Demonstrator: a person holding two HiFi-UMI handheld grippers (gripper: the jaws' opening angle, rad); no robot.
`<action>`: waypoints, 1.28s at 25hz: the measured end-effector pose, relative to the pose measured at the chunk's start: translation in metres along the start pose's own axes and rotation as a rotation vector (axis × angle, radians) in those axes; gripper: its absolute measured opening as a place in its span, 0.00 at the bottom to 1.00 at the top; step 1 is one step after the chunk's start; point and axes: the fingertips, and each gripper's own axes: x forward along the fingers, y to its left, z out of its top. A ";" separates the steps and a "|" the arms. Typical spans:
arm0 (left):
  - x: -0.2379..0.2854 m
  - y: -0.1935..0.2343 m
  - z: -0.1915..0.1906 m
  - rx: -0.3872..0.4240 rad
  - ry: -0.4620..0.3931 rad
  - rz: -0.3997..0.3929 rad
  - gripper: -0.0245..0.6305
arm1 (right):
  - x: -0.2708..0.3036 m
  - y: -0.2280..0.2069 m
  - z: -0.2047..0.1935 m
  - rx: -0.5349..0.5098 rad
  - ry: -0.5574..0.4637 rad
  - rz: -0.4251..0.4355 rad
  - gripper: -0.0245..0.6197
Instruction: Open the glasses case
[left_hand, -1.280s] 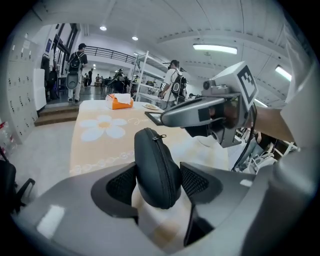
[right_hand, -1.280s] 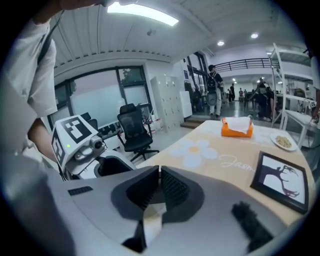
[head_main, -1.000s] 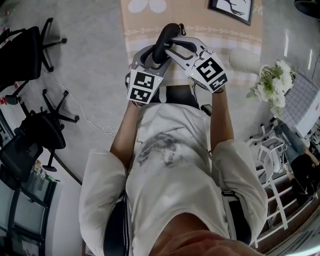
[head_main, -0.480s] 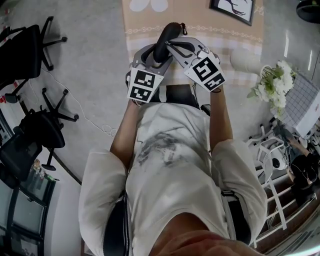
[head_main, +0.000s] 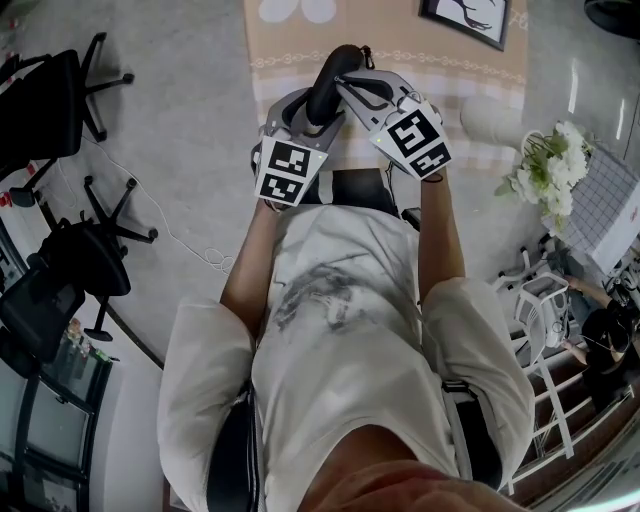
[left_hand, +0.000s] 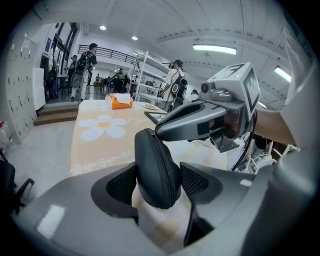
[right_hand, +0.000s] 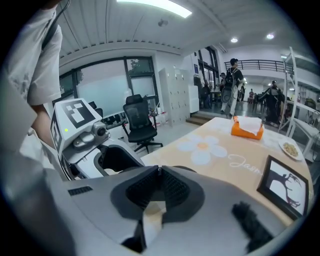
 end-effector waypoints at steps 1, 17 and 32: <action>0.000 0.000 0.000 0.001 0.000 0.000 0.47 | 0.000 -0.001 0.000 0.002 0.001 -0.004 0.09; -0.002 0.000 -0.002 0.003 -0.008 -0.011 0.47 | 0.001 -0.018 -0.002 0.030 0.011 -0.055 0.09; -0.004 -0.003 -0.003 0.014 -0.010 -0.020 0.47 | 0.000 -0.033 -0.007 0.063 0.027 -0.112 0.09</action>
